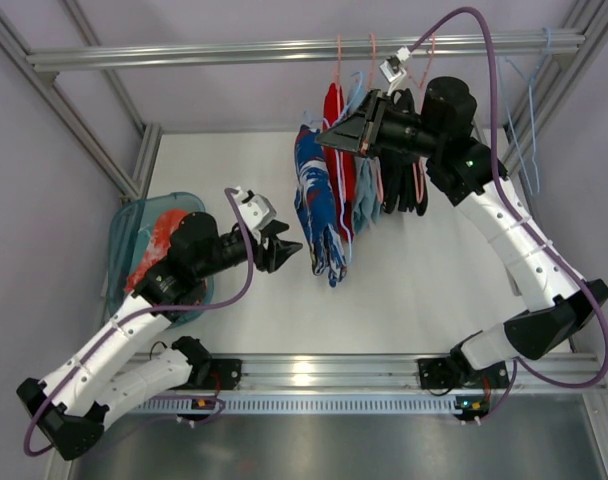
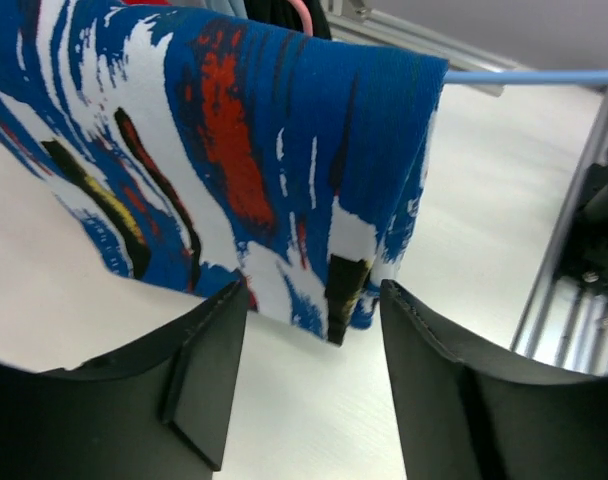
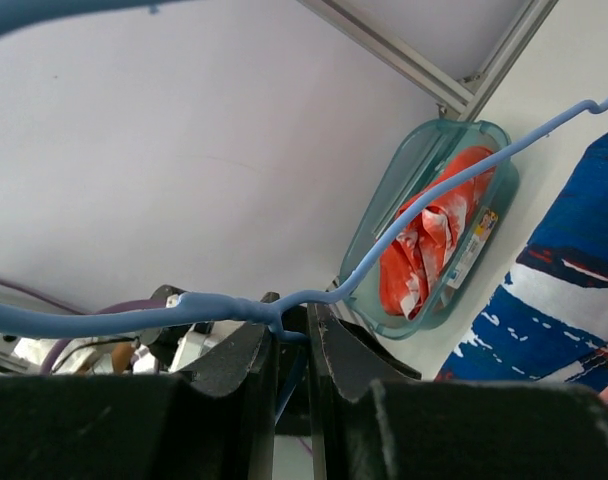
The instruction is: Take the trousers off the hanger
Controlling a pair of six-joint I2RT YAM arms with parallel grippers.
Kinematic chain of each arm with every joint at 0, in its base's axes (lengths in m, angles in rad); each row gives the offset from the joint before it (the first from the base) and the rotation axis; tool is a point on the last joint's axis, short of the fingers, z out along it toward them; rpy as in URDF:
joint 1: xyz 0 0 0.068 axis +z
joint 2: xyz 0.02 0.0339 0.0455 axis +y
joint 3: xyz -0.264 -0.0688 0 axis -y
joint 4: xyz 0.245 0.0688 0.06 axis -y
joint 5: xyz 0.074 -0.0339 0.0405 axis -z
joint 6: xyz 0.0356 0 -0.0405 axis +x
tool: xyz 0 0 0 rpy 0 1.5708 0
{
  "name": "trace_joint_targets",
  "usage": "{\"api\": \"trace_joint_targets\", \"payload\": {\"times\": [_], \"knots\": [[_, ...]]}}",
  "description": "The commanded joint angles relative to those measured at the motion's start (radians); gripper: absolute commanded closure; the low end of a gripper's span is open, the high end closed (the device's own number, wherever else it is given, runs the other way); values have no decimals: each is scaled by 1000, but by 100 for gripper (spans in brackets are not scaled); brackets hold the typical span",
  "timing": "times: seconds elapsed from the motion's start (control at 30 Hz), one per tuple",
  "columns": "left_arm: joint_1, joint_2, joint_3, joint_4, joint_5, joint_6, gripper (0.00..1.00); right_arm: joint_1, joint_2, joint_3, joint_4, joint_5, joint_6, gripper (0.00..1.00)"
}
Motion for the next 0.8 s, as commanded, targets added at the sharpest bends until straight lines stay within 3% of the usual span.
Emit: {"api": "trace_joint_targets", "payload": {"times": [0.0, 0.2, 0.5, 0.77], "knots": [[-1, 0, 43, 122, 60, -82, 37, 5, -43, 62, 123, 31, 24, 100], [-19, -4, 24, 171, -15, -79, 36, 3, -25, 82, 102, 68, 45, 100], [-111, 69, 35, 255, -148, -26, 42, 15, 3, 116, 76, 109, 48, 100], [-124, 155, 61, 301, -421, -9, 53, 20, 3, 115, 87, 97, 64, 100]]}}
